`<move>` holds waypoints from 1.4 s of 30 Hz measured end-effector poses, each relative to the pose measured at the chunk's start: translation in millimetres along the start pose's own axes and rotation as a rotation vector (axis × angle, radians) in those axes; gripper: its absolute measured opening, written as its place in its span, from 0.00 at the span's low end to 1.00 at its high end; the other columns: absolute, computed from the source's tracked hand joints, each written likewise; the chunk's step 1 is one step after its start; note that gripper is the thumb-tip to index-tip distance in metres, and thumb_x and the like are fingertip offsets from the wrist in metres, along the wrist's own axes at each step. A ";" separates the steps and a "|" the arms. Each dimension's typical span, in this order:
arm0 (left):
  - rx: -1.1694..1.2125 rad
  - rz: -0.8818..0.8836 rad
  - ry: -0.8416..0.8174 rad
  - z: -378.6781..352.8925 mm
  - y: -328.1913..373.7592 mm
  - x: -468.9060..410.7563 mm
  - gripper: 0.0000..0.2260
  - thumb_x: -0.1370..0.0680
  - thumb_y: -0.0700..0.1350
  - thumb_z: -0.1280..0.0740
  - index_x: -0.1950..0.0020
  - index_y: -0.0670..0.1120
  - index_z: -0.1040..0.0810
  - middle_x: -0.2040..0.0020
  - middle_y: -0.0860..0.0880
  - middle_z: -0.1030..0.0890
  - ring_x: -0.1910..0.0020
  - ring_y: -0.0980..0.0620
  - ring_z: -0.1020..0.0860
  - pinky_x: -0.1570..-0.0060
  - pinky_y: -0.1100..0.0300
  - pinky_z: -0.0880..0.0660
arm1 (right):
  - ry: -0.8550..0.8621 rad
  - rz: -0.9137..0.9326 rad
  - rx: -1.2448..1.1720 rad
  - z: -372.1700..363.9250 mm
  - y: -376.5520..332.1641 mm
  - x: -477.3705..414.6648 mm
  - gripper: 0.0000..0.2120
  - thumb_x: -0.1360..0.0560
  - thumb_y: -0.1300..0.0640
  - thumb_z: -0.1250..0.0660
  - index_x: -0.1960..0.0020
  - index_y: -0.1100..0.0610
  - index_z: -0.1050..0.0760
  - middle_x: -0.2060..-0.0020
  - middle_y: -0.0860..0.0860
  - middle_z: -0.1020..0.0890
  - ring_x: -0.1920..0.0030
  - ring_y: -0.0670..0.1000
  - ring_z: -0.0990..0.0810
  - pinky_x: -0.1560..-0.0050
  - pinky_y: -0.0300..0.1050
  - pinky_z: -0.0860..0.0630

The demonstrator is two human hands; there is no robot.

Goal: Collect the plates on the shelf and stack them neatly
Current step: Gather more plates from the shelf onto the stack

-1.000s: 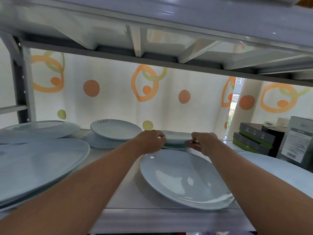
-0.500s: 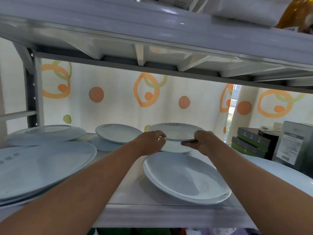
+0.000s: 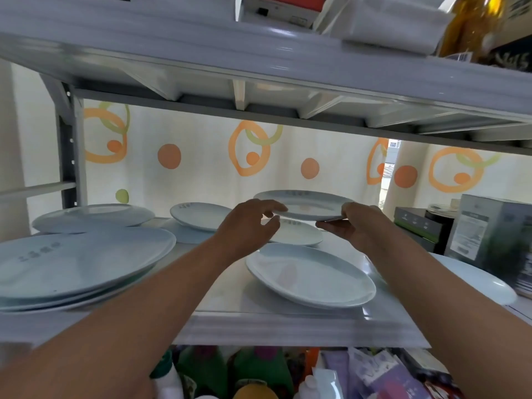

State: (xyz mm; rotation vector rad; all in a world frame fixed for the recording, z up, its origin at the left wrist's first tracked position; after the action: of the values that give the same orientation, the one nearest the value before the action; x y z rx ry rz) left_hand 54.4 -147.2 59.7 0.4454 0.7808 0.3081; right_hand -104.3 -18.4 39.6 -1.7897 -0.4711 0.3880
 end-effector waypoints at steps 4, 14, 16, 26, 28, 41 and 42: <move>0.012 -0.114 0.062 4.8 5.1 20.7 0.12 0.23 0.45 0.35 0.41 0.55 0.21 0.48 0.52 0.19 0.49 0.57 0.23 0.45 0.61 0.28 | -0.013 -0.006 0.000 5.2 3.1 24.3 0.17 0.28 0.73 0.49 0.40 0.68 0.34 0.54 0.67 0.22 0.62 0.64 0.18 0.67 0.49 0.17; 0.071 -0.125 0.105 23.3 6.7 56.5 0.11 0.22 0.47 0.36 0.43 0.58 0.20 0.53 0.59 0.21 0.51 0.62 0.24 0.51 0.73 0.32 | -0.072 -0.045 -0.053 3.2 15.2 64.1 0.13 0.27 0.73 0.46 0.44 0.66 0.33 0.50 0.68 0.23 0.58 0.66 0.18 0.64 0.51 0.17; 0.073 -0.114 0.117 29.1 6.0 62.3 0.10 0.22 0.47 0.36 0.42 0.57 0.20 0.52 0.58 0.21 0.50 0.61 0.24 0.49 0.68 0.30 | -0.088 -0.050 -0.064 -2.6 17.6 68.1 0.15 0.27 0.72 0.46 0.42 0.66 0.34 0.47 0.69 0.23 0.57 0.66 0.18 0.67 0.51 0.17; -0.036 -0.025 0.219 105.1 -25.9 104.6 0.09 0.21 0.49 0.38 0.44 0.57 0.22 0.48 0.58 0.23 0.47 0.63 0.25 0.52 0.74 0.34 | -0.266 -0.015 -0.111 -91.3 28.6 90.9 0.20 0.29 0.72 0.46 0.36 0.67 0.36 0.48 0.67 0.22 0.57 0.65 0.16 0.56 0.54 0.17; -0.084 0.002 0.211 120.7 -37.4 115.8 0.09 0.20 0.50 0.39 0.43 0.58 0.23 0.47 0.57 0.23 0.47 0.63 0.25 0.53 0.74 0.34 | -0.311 -0.030 -0.100 -114.4 34.9 98.6 0.19 0.28 0.71 0.46 0.38 0.67 0.36 0.46 0.67 0.23 0.57 0.65 0.16 0.60 0.52 0.17; -0.230 0.217 0.274 199.8 -100.5 184.1 0.10 0.20 0.50 0.40 0.42 0.57 0.23 0.51 0.62 0.22 0.49 0.65 0.26 0.55 0.75 0.35 | -0.514 -0.111 -0.043 -233.3 77.7 143.0 0.19 0.27 0.70 0.46 0.36 0.67 0.35 0.47 0.62 0.24 0.67 0.57 0.17 0.65 0.48 0.17; -0.239 0.226 0.290 206.2 -103.6 188.5 0.10 0.20 0.50 0.41 0.42 0.56 0.22 0.51 0.62 0.22 0.49 0.66 0.26 0.55 0.75 0.35 | -0.531 -0.110 -0.041 -241.5 79.0 147.8 0.19 0.27 0.71 0.46 0.36 0.67 0.34 0.48 0.62 0.24 0.66 0.57 0.18 0.65 0.48 0.17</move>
State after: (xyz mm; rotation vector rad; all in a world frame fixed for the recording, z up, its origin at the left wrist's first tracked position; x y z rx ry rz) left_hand 343.0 -212.3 23.6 0.2654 0.9636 0.6805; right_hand 151.1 -163.0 23.2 -1.6818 -0.9484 0.7858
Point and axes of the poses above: each hand's wrist, its own x-axis away from the middle knuckle, its own z-axis out of the back of the hand, y = z × x, the point moved 10 cm from there along -x, towards the middle knuckle
